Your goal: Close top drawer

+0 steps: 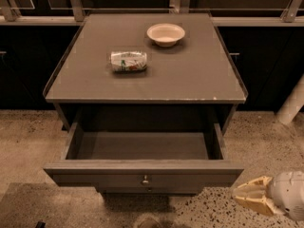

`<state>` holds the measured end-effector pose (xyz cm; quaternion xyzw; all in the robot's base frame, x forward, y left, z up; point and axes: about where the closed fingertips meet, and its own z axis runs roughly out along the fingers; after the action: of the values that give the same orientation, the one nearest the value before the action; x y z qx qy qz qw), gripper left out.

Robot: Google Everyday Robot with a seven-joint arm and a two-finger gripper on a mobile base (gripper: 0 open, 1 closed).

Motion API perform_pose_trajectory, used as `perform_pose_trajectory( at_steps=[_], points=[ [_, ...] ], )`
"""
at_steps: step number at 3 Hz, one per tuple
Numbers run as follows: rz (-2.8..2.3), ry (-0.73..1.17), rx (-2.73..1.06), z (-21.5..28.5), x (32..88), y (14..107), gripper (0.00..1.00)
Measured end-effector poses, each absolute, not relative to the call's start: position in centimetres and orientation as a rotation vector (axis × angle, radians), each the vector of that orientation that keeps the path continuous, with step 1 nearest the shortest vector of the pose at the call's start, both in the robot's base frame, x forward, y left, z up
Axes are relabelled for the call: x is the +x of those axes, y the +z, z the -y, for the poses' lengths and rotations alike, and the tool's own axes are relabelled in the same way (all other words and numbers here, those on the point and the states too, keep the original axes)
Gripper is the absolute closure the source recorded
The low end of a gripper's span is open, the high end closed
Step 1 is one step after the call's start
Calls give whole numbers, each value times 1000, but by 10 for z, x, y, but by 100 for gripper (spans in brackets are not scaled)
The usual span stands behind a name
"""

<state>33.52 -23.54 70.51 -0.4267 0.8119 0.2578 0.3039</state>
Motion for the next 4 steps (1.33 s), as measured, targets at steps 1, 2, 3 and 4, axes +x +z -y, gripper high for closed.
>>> perform_pose_trajectory(
  at_steps=[1,2,3,4],
  points=[
    [-2141,727,-1071,240,332,653,100],
    [-2106,738,-1073,232,358,620,100],
    [-2044,742,-1121,212,402,611,100],
    [-2043,741,-1122,211,402,611,100]
  ],
)
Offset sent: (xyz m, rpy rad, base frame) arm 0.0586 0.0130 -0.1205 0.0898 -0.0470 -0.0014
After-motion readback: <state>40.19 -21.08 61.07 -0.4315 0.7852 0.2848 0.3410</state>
